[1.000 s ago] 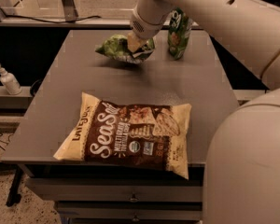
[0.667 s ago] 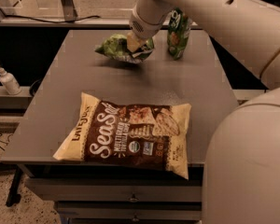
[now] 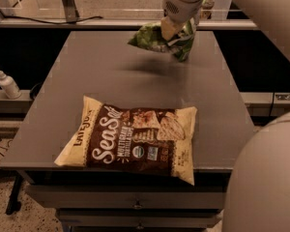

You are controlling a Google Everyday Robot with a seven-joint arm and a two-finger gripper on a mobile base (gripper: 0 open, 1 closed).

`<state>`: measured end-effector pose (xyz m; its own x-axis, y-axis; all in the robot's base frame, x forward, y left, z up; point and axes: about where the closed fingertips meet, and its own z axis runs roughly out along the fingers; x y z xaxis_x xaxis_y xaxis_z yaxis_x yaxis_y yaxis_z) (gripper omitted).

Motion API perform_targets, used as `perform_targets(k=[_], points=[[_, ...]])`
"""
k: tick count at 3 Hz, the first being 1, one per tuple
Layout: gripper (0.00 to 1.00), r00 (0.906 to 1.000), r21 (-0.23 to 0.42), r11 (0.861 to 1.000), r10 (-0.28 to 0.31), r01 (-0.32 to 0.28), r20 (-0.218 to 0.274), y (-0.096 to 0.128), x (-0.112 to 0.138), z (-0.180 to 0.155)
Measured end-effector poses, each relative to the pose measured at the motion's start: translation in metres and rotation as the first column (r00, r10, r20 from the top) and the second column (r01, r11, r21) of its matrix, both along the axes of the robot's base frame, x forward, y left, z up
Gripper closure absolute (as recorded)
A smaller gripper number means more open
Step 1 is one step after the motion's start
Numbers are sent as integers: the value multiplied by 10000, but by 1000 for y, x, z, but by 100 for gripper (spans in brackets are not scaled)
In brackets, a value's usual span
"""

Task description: Move green jalapeno chip bag near brown chip bag

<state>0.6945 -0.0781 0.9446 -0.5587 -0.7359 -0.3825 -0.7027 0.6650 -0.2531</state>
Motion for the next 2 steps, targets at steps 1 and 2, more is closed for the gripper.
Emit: perform_targets(k=[1, 2], points=[[100, 9978, -429, 9976, -554, 539, -357, -53, -36, 29], [100, 9885, -246, 9944, -1048, 1027, -1093, -94, -72, 26]])
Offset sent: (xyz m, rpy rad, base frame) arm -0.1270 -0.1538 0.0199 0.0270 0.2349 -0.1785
